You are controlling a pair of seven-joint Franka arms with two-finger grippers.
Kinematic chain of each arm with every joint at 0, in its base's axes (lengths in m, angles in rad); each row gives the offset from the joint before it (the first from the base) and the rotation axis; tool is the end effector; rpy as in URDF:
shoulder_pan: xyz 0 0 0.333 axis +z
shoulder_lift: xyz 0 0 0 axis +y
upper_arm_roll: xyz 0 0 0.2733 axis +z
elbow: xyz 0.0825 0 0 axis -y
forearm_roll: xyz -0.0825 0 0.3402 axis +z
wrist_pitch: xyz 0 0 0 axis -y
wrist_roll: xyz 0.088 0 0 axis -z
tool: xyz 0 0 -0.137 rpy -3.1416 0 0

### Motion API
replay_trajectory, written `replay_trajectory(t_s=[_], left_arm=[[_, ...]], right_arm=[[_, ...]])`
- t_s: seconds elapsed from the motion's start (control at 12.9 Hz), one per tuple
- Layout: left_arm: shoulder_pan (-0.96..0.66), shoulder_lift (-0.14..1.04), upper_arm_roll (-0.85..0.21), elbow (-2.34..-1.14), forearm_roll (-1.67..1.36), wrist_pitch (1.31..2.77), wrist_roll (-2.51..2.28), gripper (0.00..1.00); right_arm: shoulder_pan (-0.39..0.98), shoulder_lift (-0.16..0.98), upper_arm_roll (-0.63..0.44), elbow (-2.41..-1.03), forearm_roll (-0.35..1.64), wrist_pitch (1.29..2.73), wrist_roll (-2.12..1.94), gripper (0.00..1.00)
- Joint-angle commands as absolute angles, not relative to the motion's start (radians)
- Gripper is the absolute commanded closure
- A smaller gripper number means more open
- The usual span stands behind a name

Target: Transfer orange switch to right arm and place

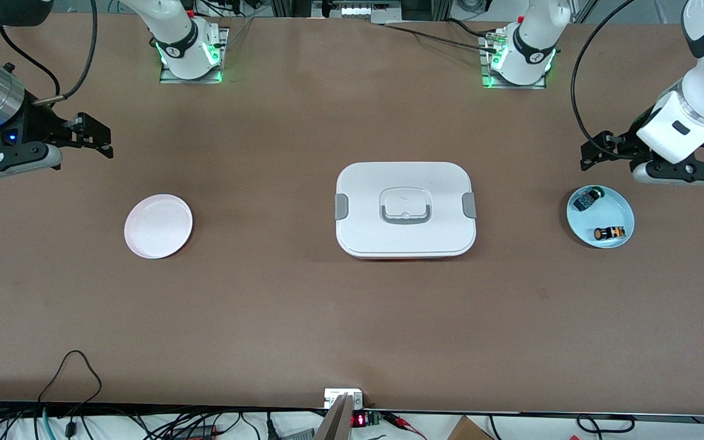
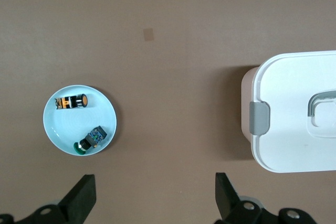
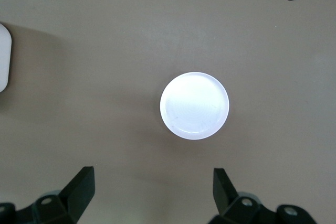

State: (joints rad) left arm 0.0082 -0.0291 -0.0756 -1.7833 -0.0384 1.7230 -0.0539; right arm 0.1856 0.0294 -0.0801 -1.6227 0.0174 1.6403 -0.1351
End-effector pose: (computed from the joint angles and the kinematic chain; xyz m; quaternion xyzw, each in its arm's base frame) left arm 0.5063 -0.0392 0.4880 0.9997 -0.0035 -0.0167 0.0169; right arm 0.5194 0.0578 0.5204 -0.9928 -0.1194 0.0057 0.0076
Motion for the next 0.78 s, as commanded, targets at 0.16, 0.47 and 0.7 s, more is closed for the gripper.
replay_trajectory(t_s=[0.16,0.47,0.7], left_arm=[[0.006,-0.011,-0.067,-1.744,-0.015,1.69,-0.069,0.0],[0.006,-0.009,-0.067,-1.743,-0.015,1.677,-0.067,0.0],[0.006,-0.008,-0.068,-1.744,-0.014,1.652,-0.066,0.0]], right_arm=[[0.183,0.026,-0.08,-1.614,0.018,1.631,-0.13,0.0],[0.183,0.026,-0.08,-1.614,0.018,1.631,-0.13,0.0],[0.183,0.026,-0.08,-1.614,0.018,1.631,-0.13,0.0]])
